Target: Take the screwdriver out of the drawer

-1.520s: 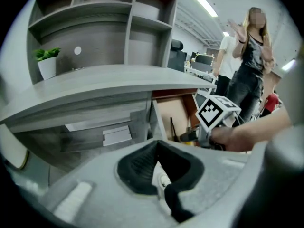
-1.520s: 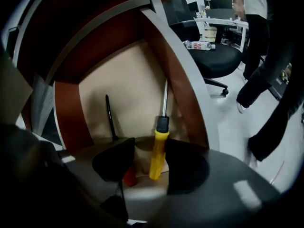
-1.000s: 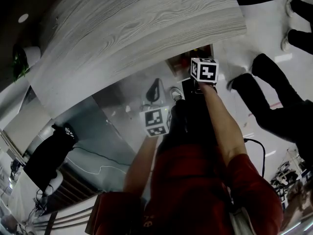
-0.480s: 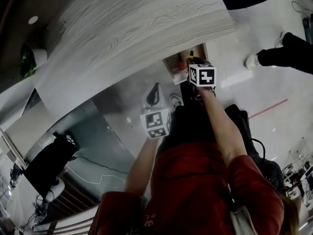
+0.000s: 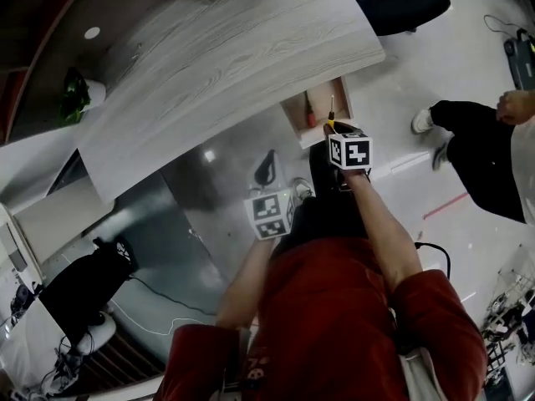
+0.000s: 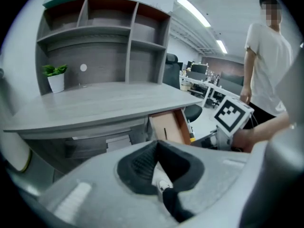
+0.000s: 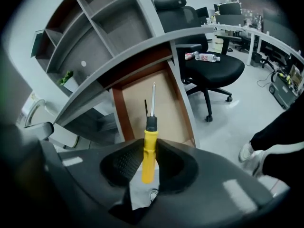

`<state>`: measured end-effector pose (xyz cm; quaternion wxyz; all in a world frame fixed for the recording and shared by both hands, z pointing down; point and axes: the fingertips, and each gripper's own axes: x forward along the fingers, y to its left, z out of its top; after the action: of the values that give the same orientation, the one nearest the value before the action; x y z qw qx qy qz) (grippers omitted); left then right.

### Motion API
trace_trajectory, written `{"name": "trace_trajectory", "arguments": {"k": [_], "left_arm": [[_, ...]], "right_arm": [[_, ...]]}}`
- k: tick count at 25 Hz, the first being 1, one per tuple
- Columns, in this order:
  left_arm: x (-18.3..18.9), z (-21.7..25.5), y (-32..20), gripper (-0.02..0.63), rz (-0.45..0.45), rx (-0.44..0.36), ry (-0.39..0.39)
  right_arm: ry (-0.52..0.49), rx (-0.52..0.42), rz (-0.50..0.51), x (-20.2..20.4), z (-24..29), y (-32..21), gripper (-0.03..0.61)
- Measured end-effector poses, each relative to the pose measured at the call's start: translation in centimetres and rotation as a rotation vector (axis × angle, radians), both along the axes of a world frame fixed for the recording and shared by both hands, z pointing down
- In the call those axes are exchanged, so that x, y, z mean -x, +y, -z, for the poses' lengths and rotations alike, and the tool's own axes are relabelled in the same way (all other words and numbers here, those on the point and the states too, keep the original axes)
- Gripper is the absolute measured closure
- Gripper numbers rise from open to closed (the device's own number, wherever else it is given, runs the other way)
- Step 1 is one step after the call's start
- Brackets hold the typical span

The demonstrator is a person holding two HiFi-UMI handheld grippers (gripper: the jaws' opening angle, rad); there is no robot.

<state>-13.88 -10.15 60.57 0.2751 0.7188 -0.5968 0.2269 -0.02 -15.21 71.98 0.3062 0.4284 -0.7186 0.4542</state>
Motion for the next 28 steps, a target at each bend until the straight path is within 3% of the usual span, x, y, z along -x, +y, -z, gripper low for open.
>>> {"name": "trace_trajectory", "arguments": {"k": [13,28], "left_arm": [[-0.3,7.2,4.1,0.615,-0.002,-0.111,-0.007],[0.0,15.7,7.8,0.615,-0.048,-0.236,-0.043]], "right_arm": [[-0.013,-0.125,0.032,-2.3,9.6,6.5,0.499],[-0.054,-0.378,-0.011,-3.8,21.7,10.2,0.499]]}}
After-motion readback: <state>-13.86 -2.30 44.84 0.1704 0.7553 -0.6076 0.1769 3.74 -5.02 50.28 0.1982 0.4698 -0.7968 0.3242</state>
